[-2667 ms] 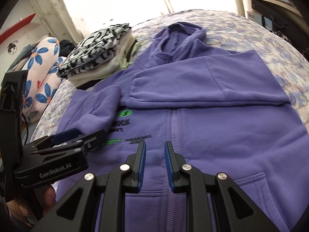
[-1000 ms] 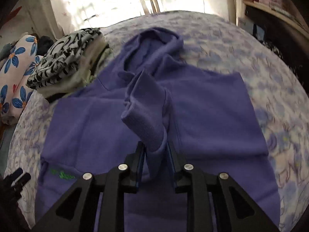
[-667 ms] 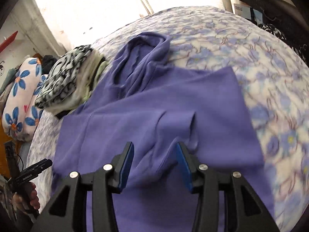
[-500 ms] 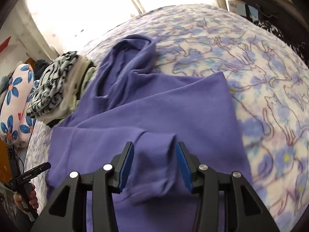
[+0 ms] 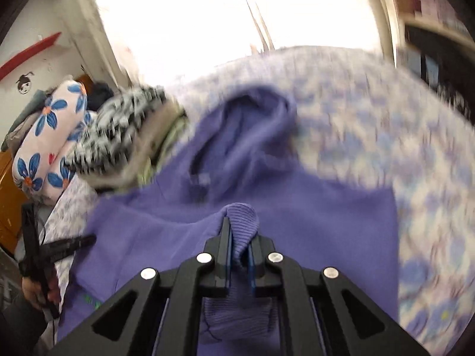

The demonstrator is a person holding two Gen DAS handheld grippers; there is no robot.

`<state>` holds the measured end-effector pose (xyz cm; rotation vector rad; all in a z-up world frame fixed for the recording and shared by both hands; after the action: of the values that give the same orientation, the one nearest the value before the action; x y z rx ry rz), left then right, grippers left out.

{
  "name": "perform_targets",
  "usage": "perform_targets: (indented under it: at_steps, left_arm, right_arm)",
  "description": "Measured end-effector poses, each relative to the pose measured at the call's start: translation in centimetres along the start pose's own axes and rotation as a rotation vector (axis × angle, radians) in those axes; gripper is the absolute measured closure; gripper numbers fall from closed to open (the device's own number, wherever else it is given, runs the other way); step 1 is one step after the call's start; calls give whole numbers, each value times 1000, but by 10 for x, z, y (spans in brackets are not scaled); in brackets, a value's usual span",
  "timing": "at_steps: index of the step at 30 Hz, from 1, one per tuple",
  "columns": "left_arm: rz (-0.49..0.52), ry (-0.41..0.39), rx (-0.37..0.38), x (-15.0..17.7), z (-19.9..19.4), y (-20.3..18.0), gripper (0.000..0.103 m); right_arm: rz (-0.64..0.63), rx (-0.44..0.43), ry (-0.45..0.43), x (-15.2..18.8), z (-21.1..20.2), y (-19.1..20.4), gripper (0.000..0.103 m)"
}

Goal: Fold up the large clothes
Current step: 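Grasp the folded sleeve's cuff with the right tool and straighten it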

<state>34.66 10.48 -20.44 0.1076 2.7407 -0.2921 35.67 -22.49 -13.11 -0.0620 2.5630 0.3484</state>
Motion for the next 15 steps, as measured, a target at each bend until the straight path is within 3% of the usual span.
perform_targets:
  at_steps: [3,7,12,15]
  left_arm:
    - [-39,-42,-2,-3,-1,4,87]
    - [-37,-5,-37,4,18,11,86]
    - [-21,-2,-108,6,9,14,66]
    - [6,-24,-150,5,-6,8,51]
  right_arm:
    - [28,44,8,-13,19,-11,95]
    - [66,165,223,19,74,-38,88]
    - [80,158,182,30,55,-42,74]
    - [65,162,157,32,40,-37,73]
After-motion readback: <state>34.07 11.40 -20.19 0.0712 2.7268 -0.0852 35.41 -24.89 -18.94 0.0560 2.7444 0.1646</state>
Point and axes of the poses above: each gripper's, at about its wrist camera, not at the fingertips, and z roughly the way its jaws point, y to its left, x to its underside, the point moved 10 cm from there along z, roughly the way its jaws point, and after that the axes turned 15 degrees about y, right-handed, at the moved point
